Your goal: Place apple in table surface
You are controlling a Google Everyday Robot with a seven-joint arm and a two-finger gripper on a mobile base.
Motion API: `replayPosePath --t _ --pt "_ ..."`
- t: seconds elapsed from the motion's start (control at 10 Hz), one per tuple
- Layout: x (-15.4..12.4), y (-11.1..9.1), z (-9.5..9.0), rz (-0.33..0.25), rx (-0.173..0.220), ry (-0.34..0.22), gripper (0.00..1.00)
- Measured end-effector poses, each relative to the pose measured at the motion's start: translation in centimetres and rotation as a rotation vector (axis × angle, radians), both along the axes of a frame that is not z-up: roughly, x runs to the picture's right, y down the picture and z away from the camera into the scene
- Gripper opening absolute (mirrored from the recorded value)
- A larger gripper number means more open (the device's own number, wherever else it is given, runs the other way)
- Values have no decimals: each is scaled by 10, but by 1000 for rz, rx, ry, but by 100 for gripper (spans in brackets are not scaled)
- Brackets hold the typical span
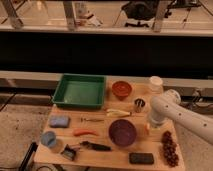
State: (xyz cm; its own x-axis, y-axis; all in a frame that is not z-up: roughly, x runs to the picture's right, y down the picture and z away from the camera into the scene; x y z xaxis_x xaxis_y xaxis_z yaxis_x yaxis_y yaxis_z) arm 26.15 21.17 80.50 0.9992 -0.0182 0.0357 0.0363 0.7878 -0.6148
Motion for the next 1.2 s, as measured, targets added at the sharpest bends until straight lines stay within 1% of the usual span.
replayPosePath --t 0.5,0.7,1.0,1.2 --pt "2 0 -1 3 -2 -1 80" --pt "3 -3 -4 5 4 0 80" --pt "5 -23 -19 21 42 -6 80" --pt "6 -28 -23 35 57 3 80"
